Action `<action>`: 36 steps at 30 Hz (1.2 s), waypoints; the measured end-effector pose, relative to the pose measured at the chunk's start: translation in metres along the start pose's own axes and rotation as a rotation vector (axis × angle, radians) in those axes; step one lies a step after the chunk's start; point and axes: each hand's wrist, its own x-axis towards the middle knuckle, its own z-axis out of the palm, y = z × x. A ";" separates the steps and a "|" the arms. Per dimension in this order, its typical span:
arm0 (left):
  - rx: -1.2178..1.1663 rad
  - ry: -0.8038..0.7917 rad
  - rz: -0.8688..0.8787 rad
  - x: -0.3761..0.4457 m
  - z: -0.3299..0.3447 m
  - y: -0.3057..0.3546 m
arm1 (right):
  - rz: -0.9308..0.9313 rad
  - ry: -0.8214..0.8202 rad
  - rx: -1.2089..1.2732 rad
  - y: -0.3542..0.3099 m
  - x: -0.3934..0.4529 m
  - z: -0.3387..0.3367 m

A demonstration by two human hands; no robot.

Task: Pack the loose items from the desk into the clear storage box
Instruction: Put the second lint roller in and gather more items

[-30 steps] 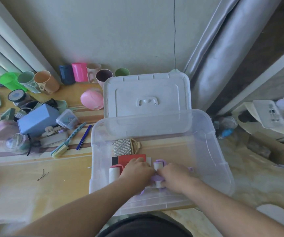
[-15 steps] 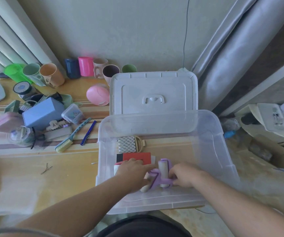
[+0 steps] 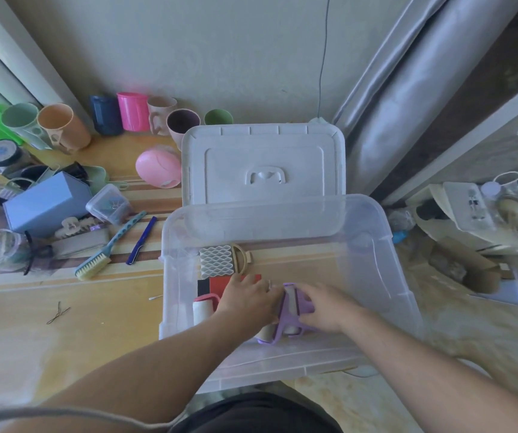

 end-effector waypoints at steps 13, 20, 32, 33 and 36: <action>-0.421 0.663 0.111 -0.073 -0.053 -0.077 | -0.009 -0.088 -0.235 -0.024 0.009 -0.015; -0.507 0.488 -0.601 -0.143 0.020 -0.279 | -0.386 0.592 -0.004 -0.205 0.023 -0.075; -0.432 0.226 -0.604 -0.124 0.072 -0.405 | -0.351 0.236 -0.215 -0.446 0.182 -0.029; -0.427 0.209 -0.601 -0.119 0.069 -0.410 | -0.306 0.243 -0.244 -0.450 0.191 -0.027; -0.406 0.183 -0.636 -0.106 0.065 -0.419 | -0.213 0.290 -0.305 -0.463 0.207 -0.021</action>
